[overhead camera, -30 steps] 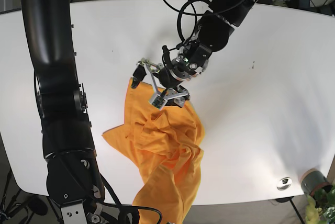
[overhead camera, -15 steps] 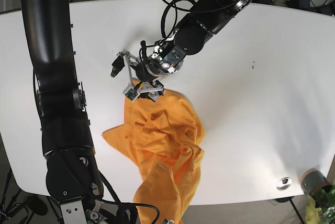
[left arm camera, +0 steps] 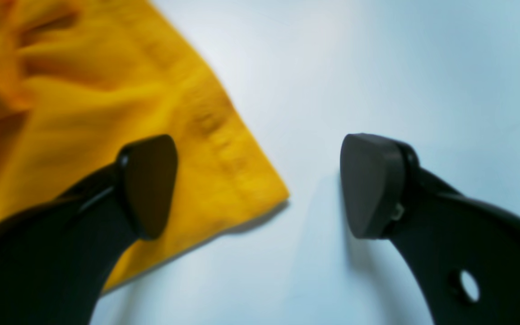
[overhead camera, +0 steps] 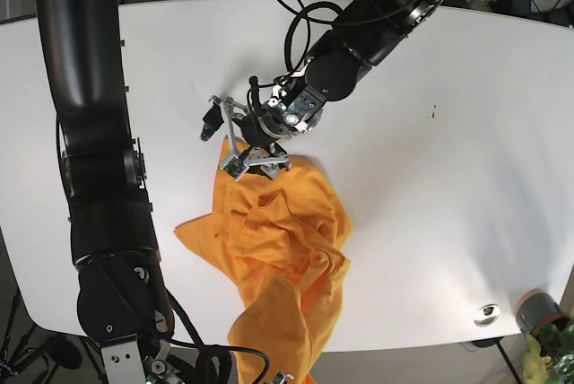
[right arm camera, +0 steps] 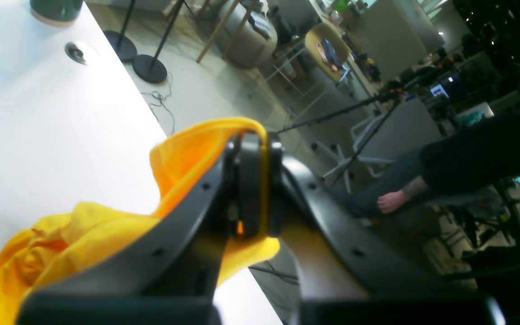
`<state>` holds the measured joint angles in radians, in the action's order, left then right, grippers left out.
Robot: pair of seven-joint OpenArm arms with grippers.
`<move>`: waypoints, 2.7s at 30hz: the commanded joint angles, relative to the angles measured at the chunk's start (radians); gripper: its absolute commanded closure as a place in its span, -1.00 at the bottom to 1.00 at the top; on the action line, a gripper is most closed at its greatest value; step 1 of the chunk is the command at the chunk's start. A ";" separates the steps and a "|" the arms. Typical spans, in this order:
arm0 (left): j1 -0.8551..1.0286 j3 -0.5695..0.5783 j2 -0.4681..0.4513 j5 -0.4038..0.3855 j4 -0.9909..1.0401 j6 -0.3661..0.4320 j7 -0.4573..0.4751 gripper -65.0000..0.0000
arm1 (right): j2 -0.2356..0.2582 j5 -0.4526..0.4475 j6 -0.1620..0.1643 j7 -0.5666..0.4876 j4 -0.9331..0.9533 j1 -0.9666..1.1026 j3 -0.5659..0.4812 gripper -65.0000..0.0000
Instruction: Fold the T-shirt properly
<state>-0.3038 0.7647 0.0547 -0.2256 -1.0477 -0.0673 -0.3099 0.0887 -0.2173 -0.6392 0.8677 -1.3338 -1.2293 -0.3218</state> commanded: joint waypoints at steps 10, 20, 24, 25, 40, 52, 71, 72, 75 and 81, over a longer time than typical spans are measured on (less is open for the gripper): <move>0.045 -0.109 -0.049 -0.004 -0.010 0.004 -0.021 -0.33 | 0.004 -0.006 0.008 -0.026 -0.014 -0.042 0.008 1.00; 0.051 -0.156 -0.074 -0.004 -0.012 0.004 -0.021 1.00 | 0.004 -0.001 0.009 -0.029 -0.013 -0.036 0.008 1.00; 0.081 -0.167 -0.109 -0.005 -0.022 0.004 -0.021 1.00 | 0.006 0.000 0.012 -0.031 -0.009 -0.037 0.054 1.00; 0.090 -0.181 -0.115 -0.005 -0.038 0.004 -0.021 1.00 | 0.006 0.000 0.012 -0.031 -0.009 -0.037 0.072 1.00; 0.248 -0.551 -0.237 -0.004 -0.354 0.001 -0.111 1.00 | 0.064 0.000 0.015 -0.031 -0.008 -0.028 0.125 1.00; 0.320 -0.726 -0.267 -0.004 -0.535 -0.190 -0.214 0.79 | 0.067 0.000 0.015 -0.029 -0.013 0.010 0.123 1.00; 0.438 -0.799 -0.250 -0.047 -0.601 -0.334 -0.242 -0.27 | 0.061 -0.001 0.014 -0.031 -0.011 0.016 0.122 1.00; 0.444 -0.795 -0.257 -0.050 -0.601 -0.334 -0.242 -0.27 | 0.061 -0.001 0.012 -0.031 -0.014 0.016 0.122 1.00; 0.460 -0.788 -0.261 -0.047 -0.599 -0.334 -0.242 -0.27 | 0.061 -0.001 0.012 -0.031 -0.014 0.026 0.122 1.00; 0.469 -0.788 -0.260 -0.047 -0.567 -0.334 -0.240 -0.27 | 0.061 -0.004 0.012 -0.031 -0.016 0.030 0.125 1.00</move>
<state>0.1741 -0.0216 -0.2001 -0.2630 -1.6138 -0.3981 -0.5743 0.1471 -0.2131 -0.6323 0.8677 -1.3304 -1.1538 -0.2043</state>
